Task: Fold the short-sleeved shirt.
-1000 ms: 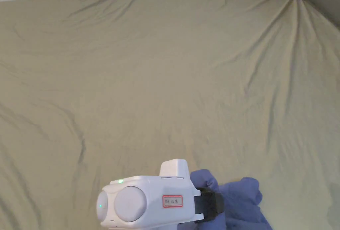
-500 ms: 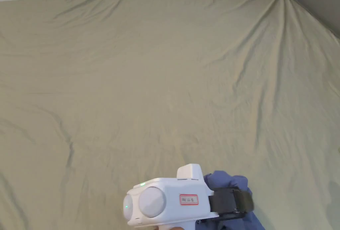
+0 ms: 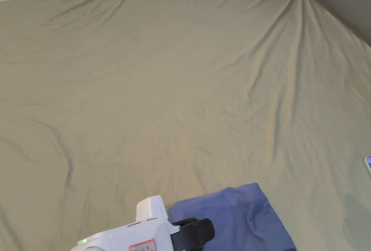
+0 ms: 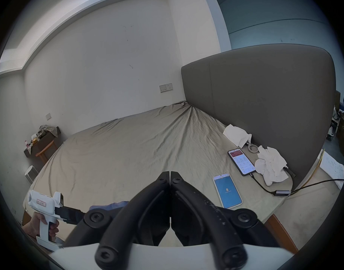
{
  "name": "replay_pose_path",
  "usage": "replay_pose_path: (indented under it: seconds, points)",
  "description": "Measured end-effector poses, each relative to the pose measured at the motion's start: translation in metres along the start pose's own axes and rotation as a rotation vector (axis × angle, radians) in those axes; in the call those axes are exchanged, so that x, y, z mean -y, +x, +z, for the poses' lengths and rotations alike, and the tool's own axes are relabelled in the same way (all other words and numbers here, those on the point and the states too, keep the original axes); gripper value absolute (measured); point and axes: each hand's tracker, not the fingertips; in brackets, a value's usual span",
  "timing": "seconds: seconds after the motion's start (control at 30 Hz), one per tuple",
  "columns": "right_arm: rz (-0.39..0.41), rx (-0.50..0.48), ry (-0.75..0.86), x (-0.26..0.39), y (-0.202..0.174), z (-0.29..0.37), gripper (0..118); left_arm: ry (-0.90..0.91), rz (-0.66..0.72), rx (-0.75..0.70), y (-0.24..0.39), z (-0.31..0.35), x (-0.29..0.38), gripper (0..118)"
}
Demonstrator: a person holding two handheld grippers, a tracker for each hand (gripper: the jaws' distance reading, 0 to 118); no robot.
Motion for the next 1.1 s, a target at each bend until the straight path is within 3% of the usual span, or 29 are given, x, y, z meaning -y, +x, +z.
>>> replay_pose_path:
  seconds: [0.27, 0.33, 0.4, 0.6, 0.83, 1.1]
  points:
    - [0.002, 0.036, -0.007, 0.0, 0.011, 0.007, 1, -0.161, -0.125, 0.003, 0.033, -0.115, 0.001, 0]
    - [0.003, 0.045, -0.009, -0.001, 0.014, 0.009, 1, -0.174, -0.109, -0.007, 0.039, -0.132, 0.003, 0]
    - [-0.005, 0.058, -0.003, -0.001, 0.017, 0.012, 1, -0.218, -0.05, 0.072, 0.042, -0.144, 0.008, 0]
    - [-0.01, 0.068, -0.006, -0.002, 0.017, 0.011, 1, -0.271, -0.134, 0.14, 0.078, -0.16, 0.026, 0]
    - [-0.008, 0.038, 0.003, -0.005, 0.007, 0.008, 1, -0.068, -0.163, 0.169, 0.079, -0.091, 0.0, 0]
    - [0.015, -0.019, -0.001, -0.006, -0.013, 0.001, 1, 0.353, -0.226, 0.074, 0.057, 0.069, -0.024, 0]
